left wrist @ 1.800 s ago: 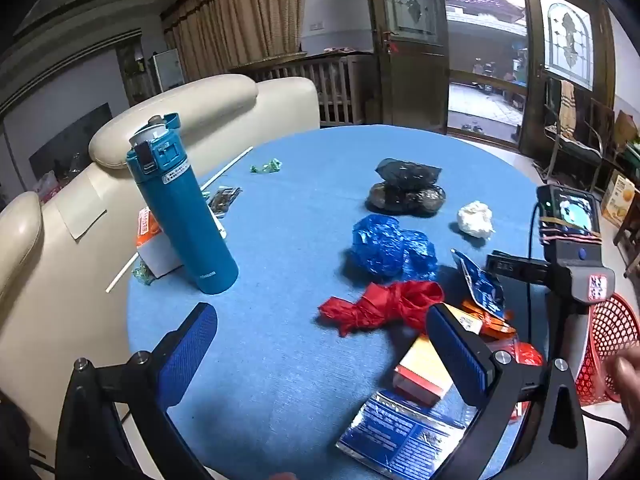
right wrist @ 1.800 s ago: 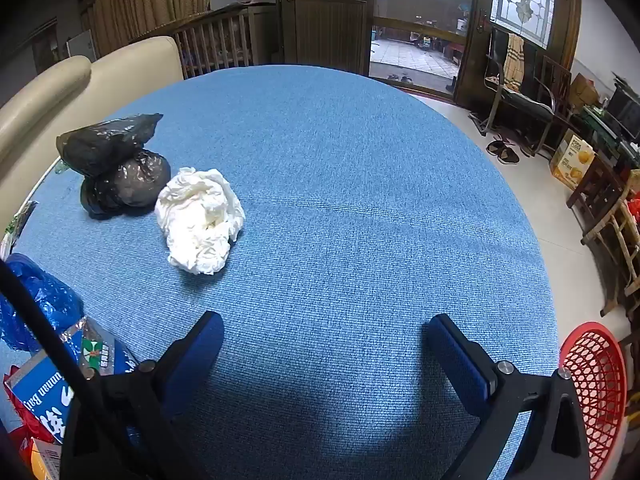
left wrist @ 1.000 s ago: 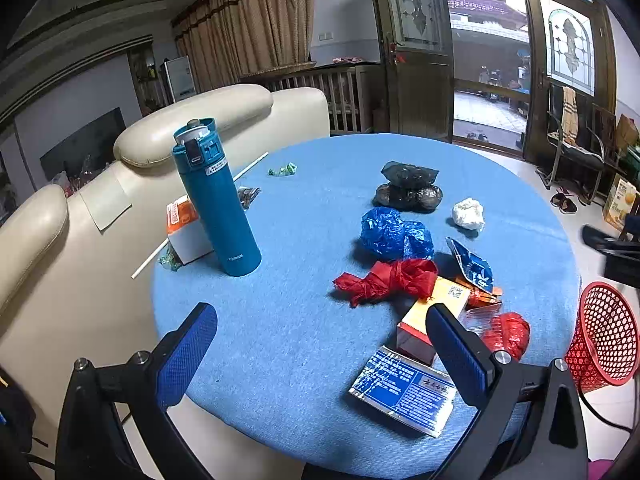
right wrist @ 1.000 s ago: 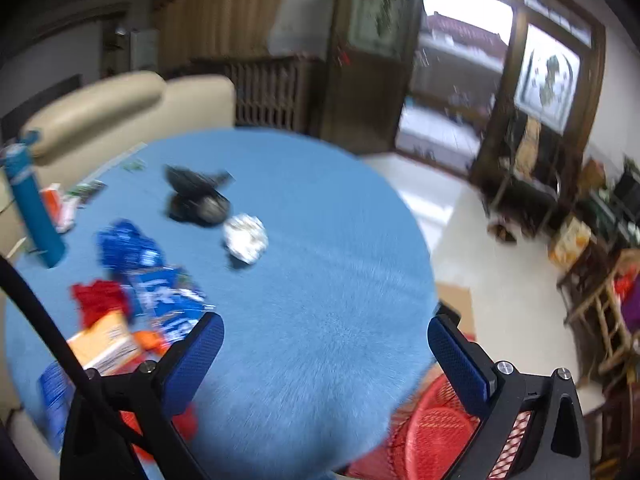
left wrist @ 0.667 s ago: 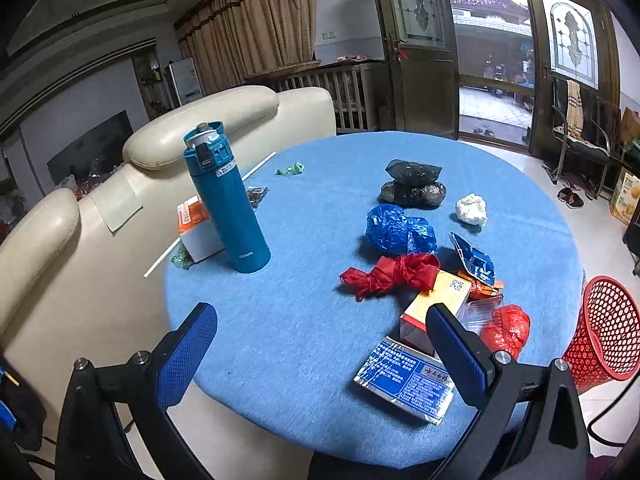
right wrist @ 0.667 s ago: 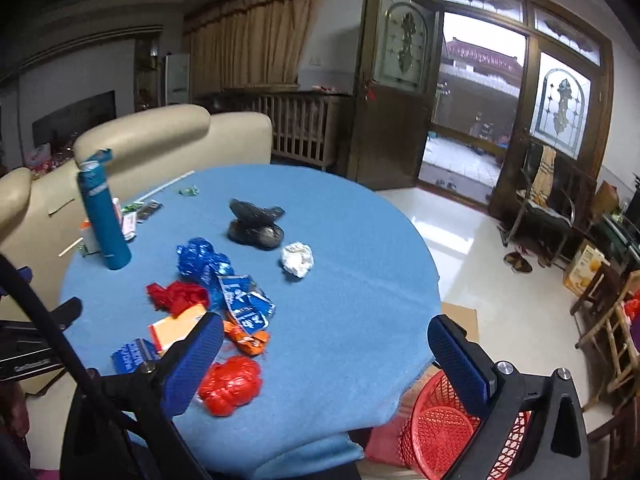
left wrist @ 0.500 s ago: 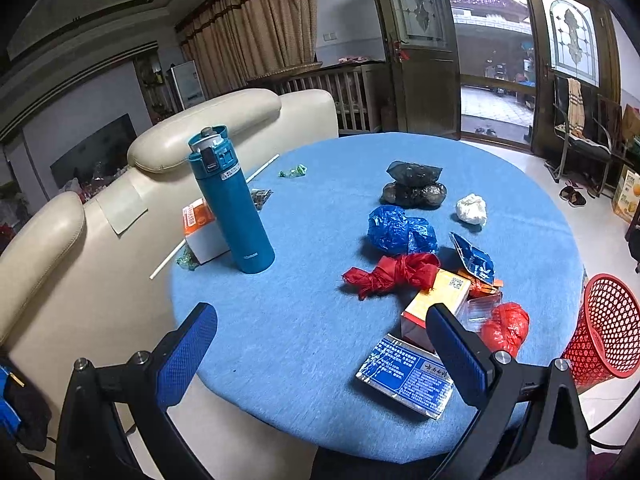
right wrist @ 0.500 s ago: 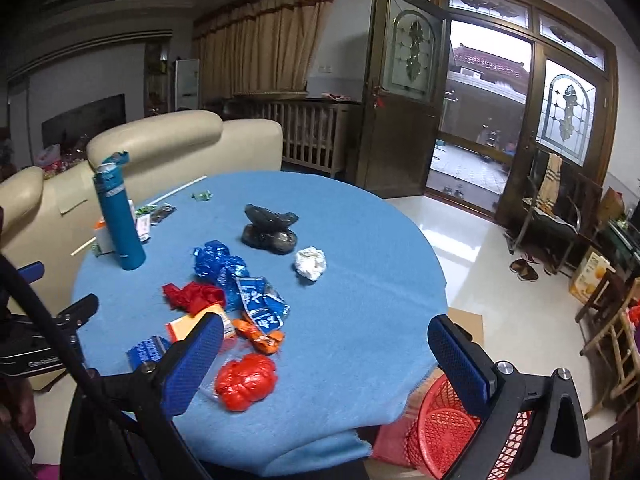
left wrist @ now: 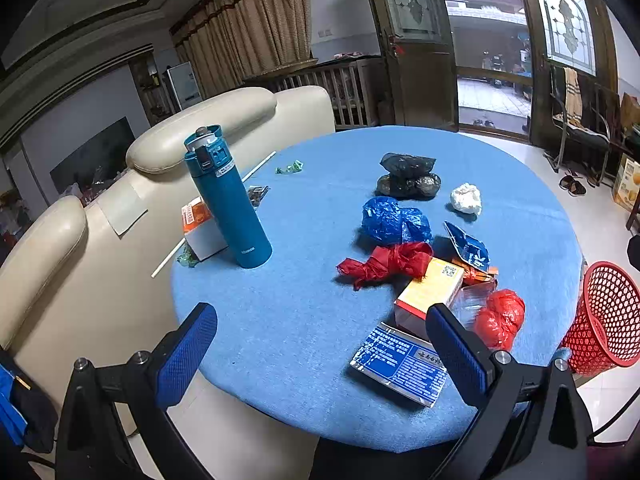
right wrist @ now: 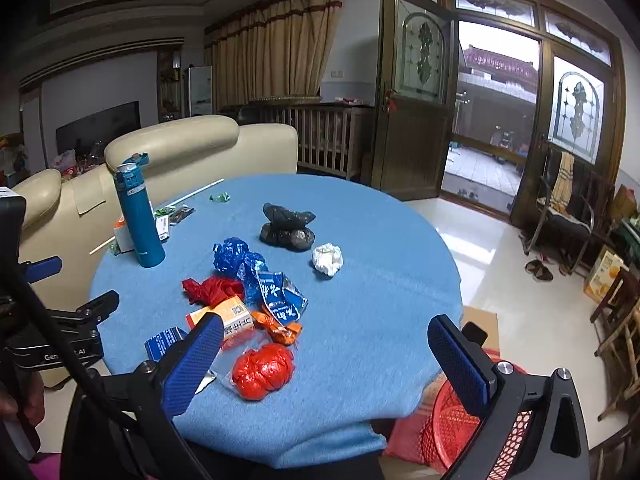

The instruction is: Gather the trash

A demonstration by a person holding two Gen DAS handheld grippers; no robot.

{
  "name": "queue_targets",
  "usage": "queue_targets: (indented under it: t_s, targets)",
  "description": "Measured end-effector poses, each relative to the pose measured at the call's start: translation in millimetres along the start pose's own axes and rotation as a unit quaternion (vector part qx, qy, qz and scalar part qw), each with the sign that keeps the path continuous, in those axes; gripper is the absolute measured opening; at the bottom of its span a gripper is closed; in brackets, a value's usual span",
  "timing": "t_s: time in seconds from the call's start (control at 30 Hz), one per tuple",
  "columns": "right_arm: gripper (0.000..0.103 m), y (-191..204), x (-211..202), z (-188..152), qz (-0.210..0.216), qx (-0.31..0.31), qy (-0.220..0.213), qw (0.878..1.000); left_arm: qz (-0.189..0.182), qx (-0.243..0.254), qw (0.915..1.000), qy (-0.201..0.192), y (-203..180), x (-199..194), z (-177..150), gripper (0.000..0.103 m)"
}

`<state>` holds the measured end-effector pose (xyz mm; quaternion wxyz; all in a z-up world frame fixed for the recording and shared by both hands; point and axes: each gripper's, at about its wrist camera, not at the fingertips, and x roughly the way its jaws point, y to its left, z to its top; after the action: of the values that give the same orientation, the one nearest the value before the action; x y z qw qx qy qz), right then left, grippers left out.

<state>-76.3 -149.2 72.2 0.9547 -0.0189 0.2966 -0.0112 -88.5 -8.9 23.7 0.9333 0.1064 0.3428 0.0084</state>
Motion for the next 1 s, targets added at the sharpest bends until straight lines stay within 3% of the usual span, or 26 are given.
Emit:
queue_targets:
  t_s: [0.83, 1.0]
  targets:
    - [0.103, 6.0, 14.6, -8.1, 0.015, -0.006, 0.027, 0.999, -0.021, 0.003, 0.9994, 0.027, -6.5, 12.5, -6.3, 0.103]
    - [0.103, 3.4, 22.9, -10.9, 0.026, 0.003, 0.048, 0.999, -0.033, -0.004, 0.9983, 0.048, -3.1, 20.6, -10.0, 0.103]
